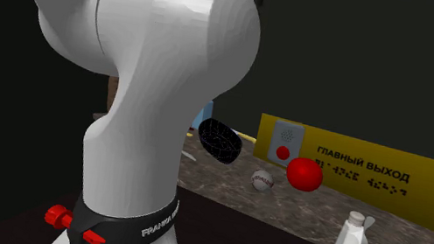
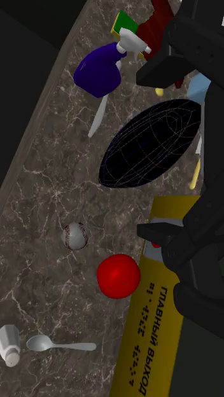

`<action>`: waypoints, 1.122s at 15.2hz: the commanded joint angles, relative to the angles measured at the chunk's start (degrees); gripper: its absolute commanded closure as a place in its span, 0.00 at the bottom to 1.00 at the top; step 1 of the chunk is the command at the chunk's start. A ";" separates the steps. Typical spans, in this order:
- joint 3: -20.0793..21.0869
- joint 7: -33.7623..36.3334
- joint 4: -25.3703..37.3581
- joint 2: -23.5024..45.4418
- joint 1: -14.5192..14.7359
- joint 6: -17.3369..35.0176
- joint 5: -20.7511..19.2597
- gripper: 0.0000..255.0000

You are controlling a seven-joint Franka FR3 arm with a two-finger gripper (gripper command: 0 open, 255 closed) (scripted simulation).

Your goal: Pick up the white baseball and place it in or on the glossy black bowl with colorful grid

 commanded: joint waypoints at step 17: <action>-11.64 -19.81 -16.44 15.41 0.57 27.39 0.93 0.00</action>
